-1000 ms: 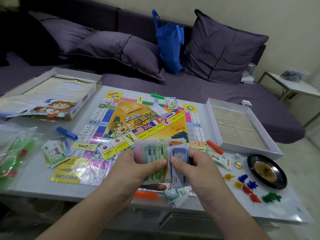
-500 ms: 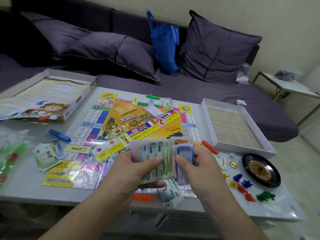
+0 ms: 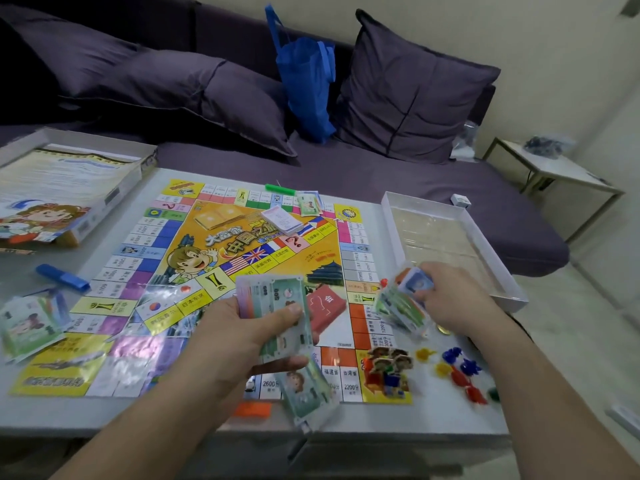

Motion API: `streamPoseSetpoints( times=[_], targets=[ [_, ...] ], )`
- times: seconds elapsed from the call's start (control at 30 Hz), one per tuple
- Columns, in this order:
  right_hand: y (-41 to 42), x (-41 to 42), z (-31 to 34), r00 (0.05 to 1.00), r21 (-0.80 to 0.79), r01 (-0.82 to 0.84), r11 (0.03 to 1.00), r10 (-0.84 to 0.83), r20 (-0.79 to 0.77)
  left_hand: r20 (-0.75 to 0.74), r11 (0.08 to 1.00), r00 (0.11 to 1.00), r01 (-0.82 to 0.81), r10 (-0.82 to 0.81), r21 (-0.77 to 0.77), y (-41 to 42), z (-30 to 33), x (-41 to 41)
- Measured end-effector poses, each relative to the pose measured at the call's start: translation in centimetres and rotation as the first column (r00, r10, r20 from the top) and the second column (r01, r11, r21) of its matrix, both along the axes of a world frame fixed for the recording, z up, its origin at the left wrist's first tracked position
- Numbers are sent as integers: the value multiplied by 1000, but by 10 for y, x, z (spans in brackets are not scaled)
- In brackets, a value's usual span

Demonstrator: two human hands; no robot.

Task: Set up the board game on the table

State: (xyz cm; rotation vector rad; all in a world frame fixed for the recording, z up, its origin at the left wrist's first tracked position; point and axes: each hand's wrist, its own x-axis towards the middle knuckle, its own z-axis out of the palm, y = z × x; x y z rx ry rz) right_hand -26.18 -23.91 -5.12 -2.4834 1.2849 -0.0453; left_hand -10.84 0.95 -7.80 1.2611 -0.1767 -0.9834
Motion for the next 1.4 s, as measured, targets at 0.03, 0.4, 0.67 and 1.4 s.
streamPoseSetpoints(
  times=[0.03,0.4,0.67,1.4],
  targets=[
    [-4,1,-4,999,14,-15,1000,15,-36,3,1000,1000,-2,2,7,-1,-1,0],
    [4,-3,4,991,11,12,1000,-13,137,-2,999,1000,-9,9,33,-7,-6,0],
    [107,32,11,775,547,-242,802,-179,606,-14,999,999,-39,39,-22,2,0,-3],
    [79,139,5,712,510,-41,859,-333,618,-126,992,986,99,-108,-78,-33,21,103]
  ],
)
